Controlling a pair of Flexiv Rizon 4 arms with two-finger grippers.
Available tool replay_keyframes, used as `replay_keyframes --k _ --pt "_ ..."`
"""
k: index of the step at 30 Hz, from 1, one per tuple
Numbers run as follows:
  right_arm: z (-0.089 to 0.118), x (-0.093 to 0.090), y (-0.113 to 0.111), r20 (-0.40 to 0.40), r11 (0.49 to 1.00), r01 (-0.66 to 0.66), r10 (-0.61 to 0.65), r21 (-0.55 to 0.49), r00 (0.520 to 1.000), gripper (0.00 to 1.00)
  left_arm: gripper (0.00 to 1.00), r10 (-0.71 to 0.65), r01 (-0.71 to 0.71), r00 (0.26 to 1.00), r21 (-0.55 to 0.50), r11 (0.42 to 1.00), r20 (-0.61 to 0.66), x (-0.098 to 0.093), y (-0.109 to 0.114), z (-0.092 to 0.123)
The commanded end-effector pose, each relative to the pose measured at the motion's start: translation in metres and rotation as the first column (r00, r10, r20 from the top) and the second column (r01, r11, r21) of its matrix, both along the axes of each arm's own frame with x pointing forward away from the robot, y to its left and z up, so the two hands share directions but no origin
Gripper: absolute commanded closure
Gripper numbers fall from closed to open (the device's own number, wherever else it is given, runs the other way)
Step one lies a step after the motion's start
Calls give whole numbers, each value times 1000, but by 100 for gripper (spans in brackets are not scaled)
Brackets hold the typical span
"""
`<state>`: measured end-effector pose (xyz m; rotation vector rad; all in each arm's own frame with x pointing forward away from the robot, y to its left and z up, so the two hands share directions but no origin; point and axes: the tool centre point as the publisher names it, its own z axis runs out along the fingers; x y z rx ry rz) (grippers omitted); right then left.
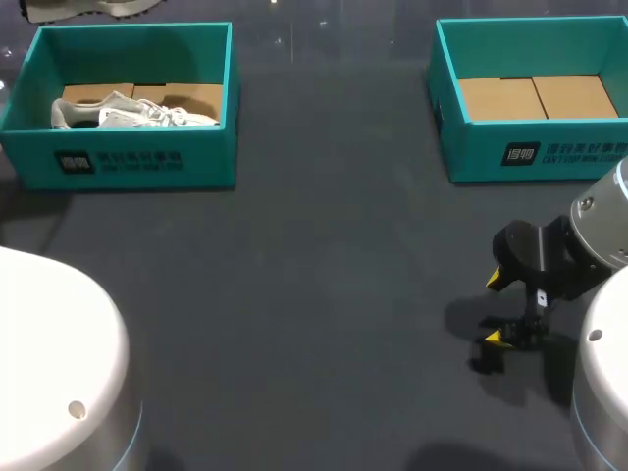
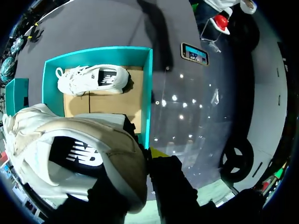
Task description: Take the shoe out of the shoebox, open the shoe tongue, remove and reinsert the insole, then place the shoe into the shoebox
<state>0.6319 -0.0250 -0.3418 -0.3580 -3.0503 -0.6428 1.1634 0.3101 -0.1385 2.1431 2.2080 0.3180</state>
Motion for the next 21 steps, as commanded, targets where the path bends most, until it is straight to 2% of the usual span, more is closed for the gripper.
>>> replay_keyframes --k 1,3,13,16,21 --pt "1 -2 0 2 1000 1 -1 -1 1000 0 100 -134 134 991 16 991 -1 5 7 0" --pt "1 -2 0 2 1000 1 -1 -1 1000 0 100 -205 205 979 14 979 -1 7 12 3" --pt "1 -2 0 2 1000 1 -1 -1 1000 0 100 -205 205 979 14 979 -1 7 12 3" --pt "1 -2 0 2 1000 1 -1 -1 1000 0 100 -171 171 985 47 984 -15 15 8 -11" --pt "1 -2 0 2 1000 1 -1 -1 1000 0 100 -135 138 990 86 987 -41 14 -2 -36"
